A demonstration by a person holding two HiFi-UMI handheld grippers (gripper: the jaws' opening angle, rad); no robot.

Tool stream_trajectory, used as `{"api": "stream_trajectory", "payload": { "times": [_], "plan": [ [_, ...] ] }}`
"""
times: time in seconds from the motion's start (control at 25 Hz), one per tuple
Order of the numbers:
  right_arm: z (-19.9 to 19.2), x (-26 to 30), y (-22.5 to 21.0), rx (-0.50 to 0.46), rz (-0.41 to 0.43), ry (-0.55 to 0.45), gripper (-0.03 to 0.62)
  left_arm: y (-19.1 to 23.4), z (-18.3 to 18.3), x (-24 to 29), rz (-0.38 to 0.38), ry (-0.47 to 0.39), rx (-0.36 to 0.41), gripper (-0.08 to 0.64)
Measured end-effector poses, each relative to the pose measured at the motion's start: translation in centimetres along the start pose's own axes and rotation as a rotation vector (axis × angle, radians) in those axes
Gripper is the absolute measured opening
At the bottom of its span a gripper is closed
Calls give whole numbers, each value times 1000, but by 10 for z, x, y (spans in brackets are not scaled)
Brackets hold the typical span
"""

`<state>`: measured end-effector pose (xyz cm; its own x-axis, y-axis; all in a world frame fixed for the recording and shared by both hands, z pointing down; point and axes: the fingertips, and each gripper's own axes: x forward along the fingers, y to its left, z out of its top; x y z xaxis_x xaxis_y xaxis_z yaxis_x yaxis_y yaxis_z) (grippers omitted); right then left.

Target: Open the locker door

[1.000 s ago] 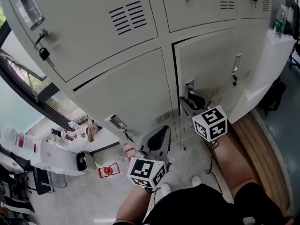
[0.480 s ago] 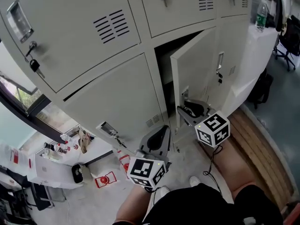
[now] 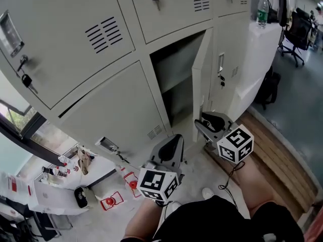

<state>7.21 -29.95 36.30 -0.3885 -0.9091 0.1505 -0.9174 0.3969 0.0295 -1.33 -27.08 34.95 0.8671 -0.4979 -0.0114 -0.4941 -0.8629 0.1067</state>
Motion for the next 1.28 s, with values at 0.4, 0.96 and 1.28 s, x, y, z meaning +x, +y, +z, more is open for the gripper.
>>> {"api": "stream_trajectory", "payload": {
  "times": [0.4,0.96,1.28],
  "plan": [
    [-4,-32,-11,4,-200,-33,181,-8,-7,-1,-71,17,-7,17],
    [-10,-32,-19,-24,-466,15,198,-12,-19,0,-140,50,-21,17],
    [-13,-45,-27,-2,-477,18,193,-18,-23,11,-169,59,-28,17]
  ]
}}
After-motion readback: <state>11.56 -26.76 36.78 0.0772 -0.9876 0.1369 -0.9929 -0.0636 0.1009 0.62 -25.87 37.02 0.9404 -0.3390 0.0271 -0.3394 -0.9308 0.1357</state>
